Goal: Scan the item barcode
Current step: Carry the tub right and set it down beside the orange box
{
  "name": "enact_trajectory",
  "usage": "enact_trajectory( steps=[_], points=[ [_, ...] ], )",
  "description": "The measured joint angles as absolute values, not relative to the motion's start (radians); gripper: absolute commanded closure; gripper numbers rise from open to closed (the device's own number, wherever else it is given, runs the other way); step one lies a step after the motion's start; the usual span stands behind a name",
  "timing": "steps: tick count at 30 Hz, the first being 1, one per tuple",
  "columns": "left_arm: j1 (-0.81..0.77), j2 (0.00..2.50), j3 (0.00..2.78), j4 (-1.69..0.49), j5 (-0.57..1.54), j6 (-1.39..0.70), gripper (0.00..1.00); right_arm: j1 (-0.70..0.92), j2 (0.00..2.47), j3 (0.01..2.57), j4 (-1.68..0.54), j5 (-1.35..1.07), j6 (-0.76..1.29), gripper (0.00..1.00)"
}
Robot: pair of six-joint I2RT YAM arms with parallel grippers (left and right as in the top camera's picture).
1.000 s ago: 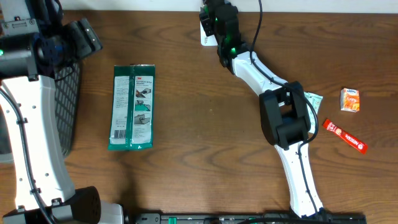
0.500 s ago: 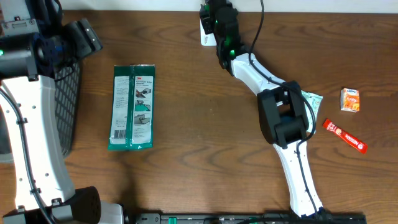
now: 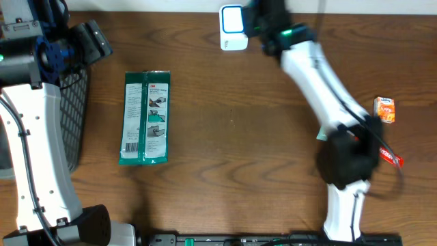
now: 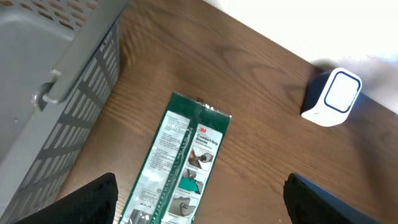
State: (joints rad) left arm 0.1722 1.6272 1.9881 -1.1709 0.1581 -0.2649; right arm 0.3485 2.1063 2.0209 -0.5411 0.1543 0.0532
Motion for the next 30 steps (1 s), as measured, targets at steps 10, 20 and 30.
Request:
enact_trajectory(
  steps=[10, 20, 30],
  points=[
    [0.172, 1.627, 1.988, -1.171, 0.158, -0.265, 0.15, 0.088, 1.864, 2.030, -1.278, 0.157, 0.066, 0.99],
    [0.172, 1.627, 1.988, -1.171, 0.158, -0.265, 0.15, -0.207, 1.926, 1.606, -1.039, 0.157, 0.104, 0.99],
    [0.172, 1.627, 1.988, -1.171, 0.158, -0.265, 0.15, -0.284, 1.926, 1.401, -0.797, 0.144, 0.105, 0.25]
  ],
)
